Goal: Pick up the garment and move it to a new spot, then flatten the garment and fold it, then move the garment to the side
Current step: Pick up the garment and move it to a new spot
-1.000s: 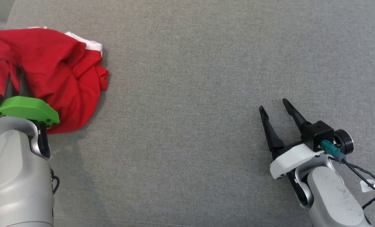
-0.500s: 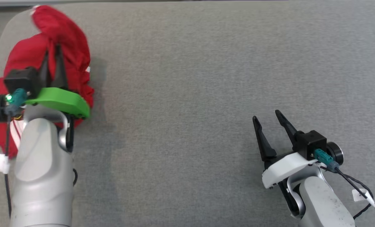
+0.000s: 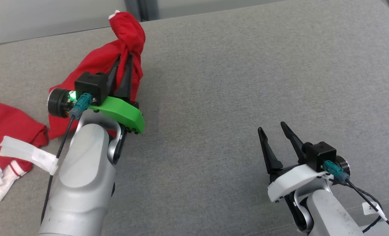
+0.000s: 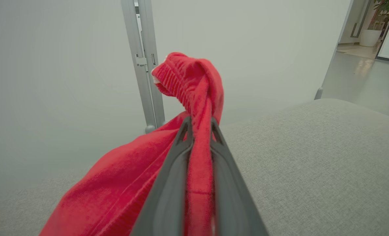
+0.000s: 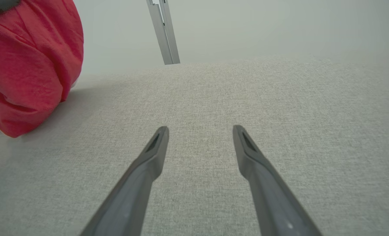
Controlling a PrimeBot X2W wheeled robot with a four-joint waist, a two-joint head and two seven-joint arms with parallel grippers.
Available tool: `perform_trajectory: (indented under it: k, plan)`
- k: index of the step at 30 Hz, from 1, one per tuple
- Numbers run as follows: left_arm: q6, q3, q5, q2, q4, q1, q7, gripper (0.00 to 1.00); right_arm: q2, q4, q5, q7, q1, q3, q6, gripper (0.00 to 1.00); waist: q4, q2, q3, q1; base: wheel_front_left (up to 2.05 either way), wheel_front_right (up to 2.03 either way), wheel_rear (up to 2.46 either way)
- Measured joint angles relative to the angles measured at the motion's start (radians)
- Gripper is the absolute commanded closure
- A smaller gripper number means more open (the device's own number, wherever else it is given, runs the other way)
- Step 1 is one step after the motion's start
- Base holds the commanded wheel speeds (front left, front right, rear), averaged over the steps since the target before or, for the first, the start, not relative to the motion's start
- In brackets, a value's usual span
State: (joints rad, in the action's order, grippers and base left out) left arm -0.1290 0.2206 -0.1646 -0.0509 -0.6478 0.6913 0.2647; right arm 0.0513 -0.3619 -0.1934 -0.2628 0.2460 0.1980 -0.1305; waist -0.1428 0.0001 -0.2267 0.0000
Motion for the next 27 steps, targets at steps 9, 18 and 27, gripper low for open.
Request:
perform_trajectory:
  k: [9, 18, 27]
  plan:
    - [0.005, 0.225, -0.147, 0.003, 0.030, 0.000, 0.000, 1.00, 0.000, 0.002, -0.033, 0.000, -0.006, 0.020, 0.000, 0.00, -0.129, 0.0000, 0.013, 0.0000, 0.00, 0.00, 0.00]
    - [0.085, 0.387, -0.257, 0.004, 0.058, -0.016, 0.000, 0.00, 0.000, 0.009, -0.047, 0.000, -0.015, 0.025, 0.000, 0.00, -0.221, 0.0000, 0.017, 0.0000, 0.00, 0.00, 0.00]
    - [0.129, 0.311, -0.197, 0.003, 0.043, -0.056, 0.000, 0.00, -0.001, 0.017, -0.037, 0.000, -0.017, -0.002, 0.000, 0.00, -0.163, 0.0000, 0.018, 0.0000, 0.00, 0.00, 0.00]
